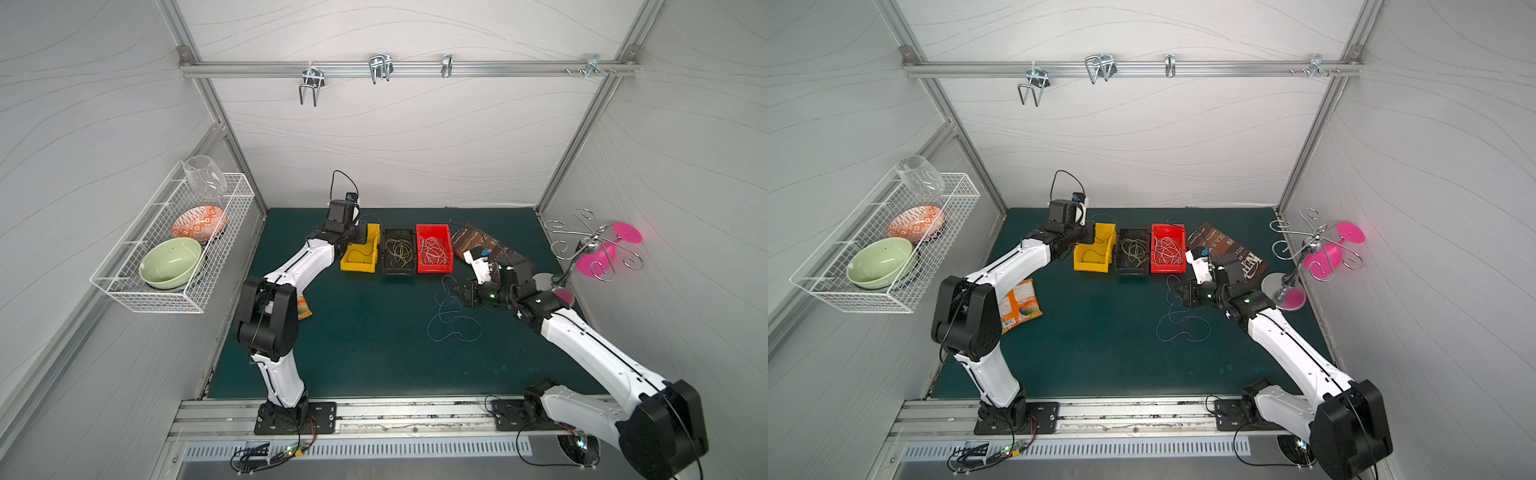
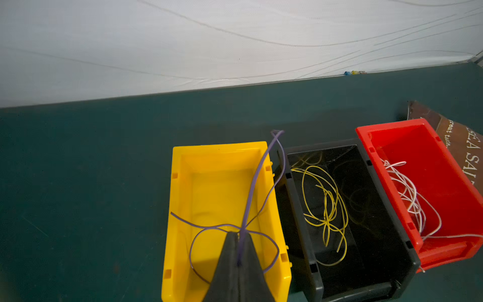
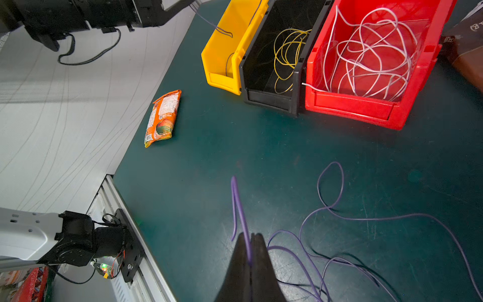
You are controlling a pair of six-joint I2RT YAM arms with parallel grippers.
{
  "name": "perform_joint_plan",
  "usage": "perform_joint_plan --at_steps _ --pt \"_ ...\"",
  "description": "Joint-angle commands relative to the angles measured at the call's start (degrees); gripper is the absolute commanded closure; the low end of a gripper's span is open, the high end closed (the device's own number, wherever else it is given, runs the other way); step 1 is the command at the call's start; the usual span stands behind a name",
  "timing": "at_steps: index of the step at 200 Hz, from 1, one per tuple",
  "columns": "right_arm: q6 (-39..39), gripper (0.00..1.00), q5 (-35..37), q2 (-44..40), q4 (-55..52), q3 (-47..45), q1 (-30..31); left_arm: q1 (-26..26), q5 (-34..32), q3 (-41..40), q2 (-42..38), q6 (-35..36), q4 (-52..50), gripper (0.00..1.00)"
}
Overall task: Untangle and sort cables by color
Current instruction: Place the cable in the bin.
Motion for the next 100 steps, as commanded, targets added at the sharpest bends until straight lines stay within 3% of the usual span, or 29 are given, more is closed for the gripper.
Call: perform_joint_plan --at_steps 1,26,100 --pt "0.3 1.00 0.0 0.3 0.4 -0.9 0.3 1.7 0.4 1.5 2.0 -5.5 -0.6 1.00" --pt "0.4 1.00 0.0 0.4 0.4 -0.9 0.3 3.3 3.4 0.8 3.1 -8.7 0.0 1.00" --pt "0.4 0.99 0.2 0.9 0.6 -0.8 0.3 3.3 2.5 0.0 4.7 -6.2 -5.6 1.00"
